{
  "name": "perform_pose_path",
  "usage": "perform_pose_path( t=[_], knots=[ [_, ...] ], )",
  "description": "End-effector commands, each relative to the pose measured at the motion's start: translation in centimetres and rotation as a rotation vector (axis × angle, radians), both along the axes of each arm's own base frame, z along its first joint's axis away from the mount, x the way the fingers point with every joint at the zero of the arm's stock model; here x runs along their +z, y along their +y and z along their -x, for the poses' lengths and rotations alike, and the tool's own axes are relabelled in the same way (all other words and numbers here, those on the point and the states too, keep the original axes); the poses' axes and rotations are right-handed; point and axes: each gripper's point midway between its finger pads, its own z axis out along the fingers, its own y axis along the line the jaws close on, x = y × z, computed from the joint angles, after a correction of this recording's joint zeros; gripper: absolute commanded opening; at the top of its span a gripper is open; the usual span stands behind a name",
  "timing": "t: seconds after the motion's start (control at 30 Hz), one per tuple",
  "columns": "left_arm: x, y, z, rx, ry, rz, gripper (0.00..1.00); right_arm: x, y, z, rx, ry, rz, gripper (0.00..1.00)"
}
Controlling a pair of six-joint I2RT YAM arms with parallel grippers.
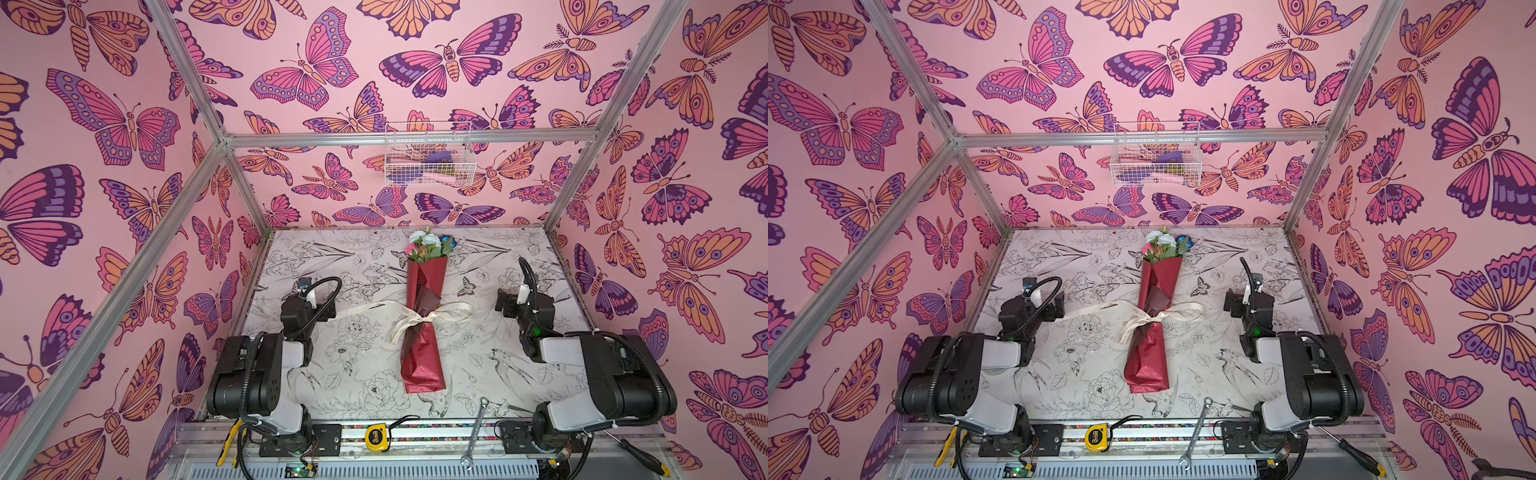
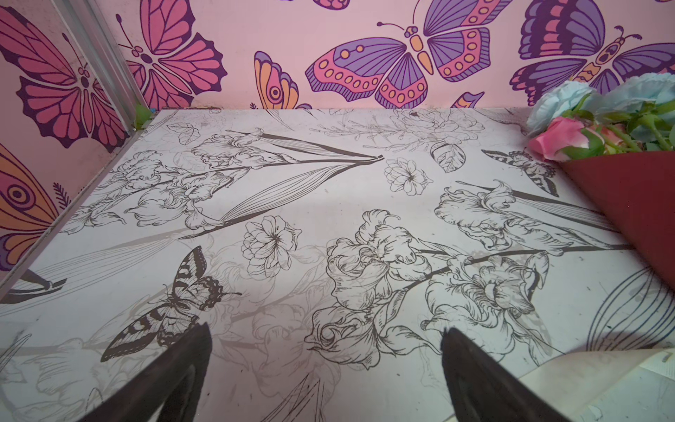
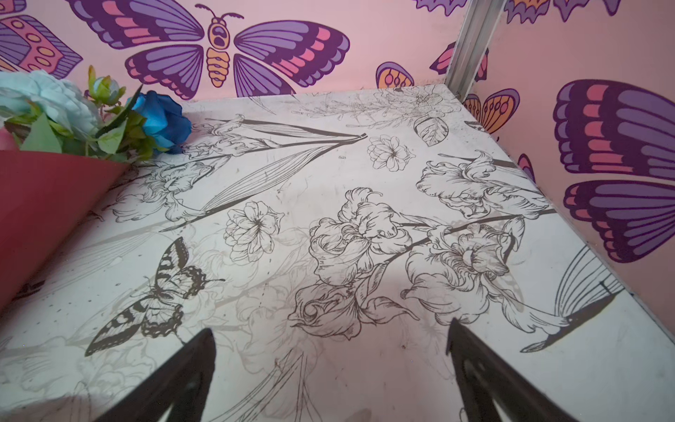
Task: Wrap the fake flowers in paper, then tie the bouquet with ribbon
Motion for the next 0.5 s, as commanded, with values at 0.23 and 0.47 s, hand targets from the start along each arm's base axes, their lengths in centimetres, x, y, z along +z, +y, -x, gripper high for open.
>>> perform_pose_path(
  t=[0.23, 0.47],
  knots=[
    [-0.1, 1.2, 0.1, 0.084, 0.007, -0.001, 0.99, 0.5, -0.5, -0.5, -0.029, -0.004, 0.002, 0.99],
    [-0.2, 1.6, 0.0, 0.105, 0.016, 0.003, 0.99, 0.5, -0.5, -0.6, -0.027, -0.005, 0.001, 0.99]
  ],
)
